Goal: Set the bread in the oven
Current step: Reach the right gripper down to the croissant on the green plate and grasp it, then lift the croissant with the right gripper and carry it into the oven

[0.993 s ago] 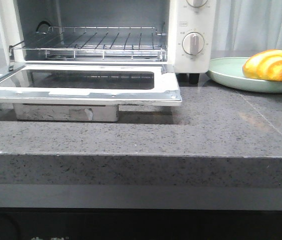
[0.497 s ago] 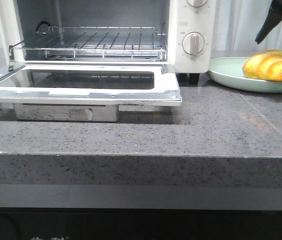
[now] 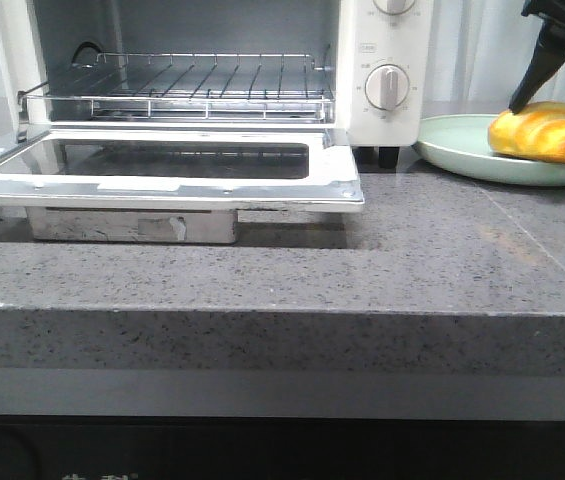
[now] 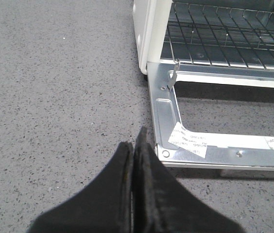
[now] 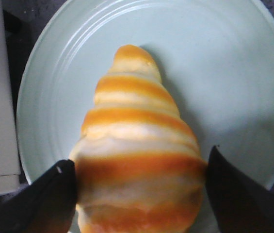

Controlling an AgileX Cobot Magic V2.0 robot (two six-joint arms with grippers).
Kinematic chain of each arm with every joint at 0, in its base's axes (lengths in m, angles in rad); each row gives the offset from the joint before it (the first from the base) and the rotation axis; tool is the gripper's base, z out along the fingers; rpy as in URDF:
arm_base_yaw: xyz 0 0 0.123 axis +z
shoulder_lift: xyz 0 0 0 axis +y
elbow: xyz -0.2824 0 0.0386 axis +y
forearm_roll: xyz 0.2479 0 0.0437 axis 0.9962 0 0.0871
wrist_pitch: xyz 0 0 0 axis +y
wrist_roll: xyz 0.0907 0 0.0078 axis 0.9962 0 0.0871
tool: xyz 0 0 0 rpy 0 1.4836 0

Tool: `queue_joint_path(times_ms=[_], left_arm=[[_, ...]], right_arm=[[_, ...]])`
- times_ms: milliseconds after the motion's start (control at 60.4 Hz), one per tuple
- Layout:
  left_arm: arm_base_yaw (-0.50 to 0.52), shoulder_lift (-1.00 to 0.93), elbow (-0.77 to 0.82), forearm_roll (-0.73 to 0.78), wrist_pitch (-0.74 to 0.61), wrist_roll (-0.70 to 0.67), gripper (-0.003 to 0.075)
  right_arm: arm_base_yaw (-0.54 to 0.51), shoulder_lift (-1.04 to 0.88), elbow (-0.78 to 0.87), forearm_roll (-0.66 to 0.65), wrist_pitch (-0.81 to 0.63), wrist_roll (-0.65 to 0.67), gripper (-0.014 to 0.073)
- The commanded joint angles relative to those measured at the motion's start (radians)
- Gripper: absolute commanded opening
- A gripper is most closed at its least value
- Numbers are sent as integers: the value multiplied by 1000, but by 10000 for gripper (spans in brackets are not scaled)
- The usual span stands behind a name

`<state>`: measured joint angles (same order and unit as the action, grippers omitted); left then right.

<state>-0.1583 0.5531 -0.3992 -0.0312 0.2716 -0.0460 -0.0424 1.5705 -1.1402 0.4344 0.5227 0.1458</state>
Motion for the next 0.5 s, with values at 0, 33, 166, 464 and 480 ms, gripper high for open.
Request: queue_joint_path(times_ms=[0, 33, 166, 464, 480], left_arm=[[3, 1, -27, -8, -70, -9, -20], [3, 1, -27, -8, -70, -9, -20], [3, 1, -27, -8, -70, -9, -20], [3, 1, -27, -8, -70, -9, -20], [3, 1, -27, -8, -70, -9, -20]], right_arm=[[-6, -35, -33, 16, -17, -15, 428], [-6, -35, -33, 16, -13, -15, 380], [-6, -35, -33, 22, -8, -15, 170], [-6, -97, -33, 21, -20, -16, 77], [-6, -109, -33, 19, -21, -16, 77]])
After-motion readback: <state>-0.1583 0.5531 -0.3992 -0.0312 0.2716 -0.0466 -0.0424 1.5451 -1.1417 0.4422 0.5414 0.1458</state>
